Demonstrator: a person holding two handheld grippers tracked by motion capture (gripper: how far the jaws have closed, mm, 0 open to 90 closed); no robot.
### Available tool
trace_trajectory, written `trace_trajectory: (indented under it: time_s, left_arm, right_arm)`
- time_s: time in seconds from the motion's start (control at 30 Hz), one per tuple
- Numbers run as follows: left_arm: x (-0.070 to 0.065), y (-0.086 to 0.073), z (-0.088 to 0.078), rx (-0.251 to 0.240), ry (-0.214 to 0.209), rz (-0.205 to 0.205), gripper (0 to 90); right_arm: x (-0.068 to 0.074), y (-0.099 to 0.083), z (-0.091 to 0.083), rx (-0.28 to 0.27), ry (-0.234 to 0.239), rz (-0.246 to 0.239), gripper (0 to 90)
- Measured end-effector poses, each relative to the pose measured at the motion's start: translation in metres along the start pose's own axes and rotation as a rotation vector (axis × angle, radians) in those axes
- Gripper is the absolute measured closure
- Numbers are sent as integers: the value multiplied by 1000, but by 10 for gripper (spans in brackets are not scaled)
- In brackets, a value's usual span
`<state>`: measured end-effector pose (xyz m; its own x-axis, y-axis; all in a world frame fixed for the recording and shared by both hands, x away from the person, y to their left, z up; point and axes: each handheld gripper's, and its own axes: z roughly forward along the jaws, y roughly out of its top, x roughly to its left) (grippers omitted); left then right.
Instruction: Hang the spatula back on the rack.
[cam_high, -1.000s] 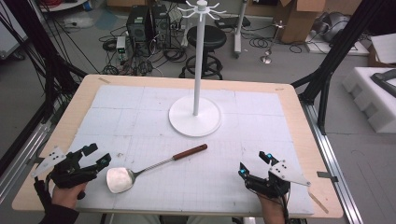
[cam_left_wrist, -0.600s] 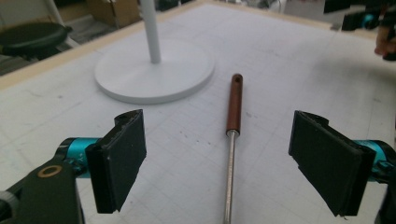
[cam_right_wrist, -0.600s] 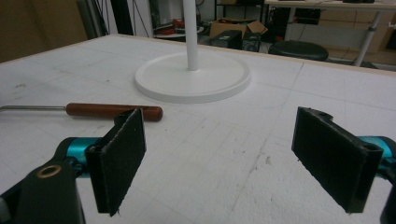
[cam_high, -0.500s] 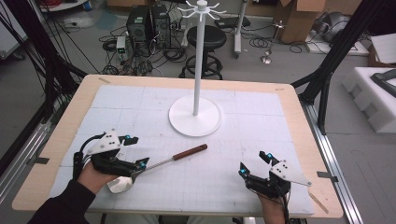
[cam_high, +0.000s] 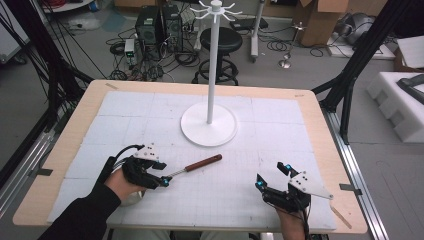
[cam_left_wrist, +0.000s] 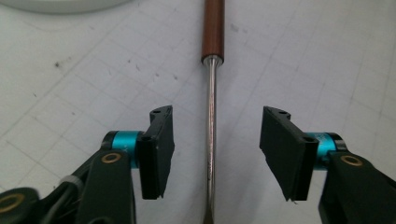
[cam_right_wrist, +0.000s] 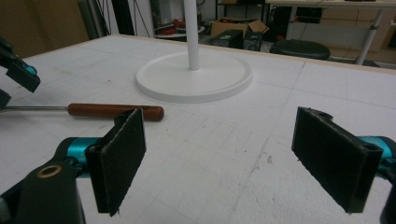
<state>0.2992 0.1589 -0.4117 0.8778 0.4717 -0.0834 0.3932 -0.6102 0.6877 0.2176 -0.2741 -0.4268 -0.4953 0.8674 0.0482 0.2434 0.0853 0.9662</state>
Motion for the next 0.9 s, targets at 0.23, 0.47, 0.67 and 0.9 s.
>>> trace_trajectory:
  time_s: [0.23, 0.47, 0.67, 0.9]
  left_arm:
    - [1, -1, 7, 57, 5, 8, 570]
    - [-2, -4, 13, 86, 3, 11, 650]
    - [-3, -4, 16, 108, 26, 25, 732]
    - [-5, -5, 16, 109, 45, 56, 829]
  right_arm:
    - [-1, 0, 0, 0, 1, -2, 165]
    - [-1, 0, 0, 0, -2, -3, 165]
    - [0, 0, 0, 2, 0, -4, 165]
    - [0, 0, 2, 8, 4, -8, 166]
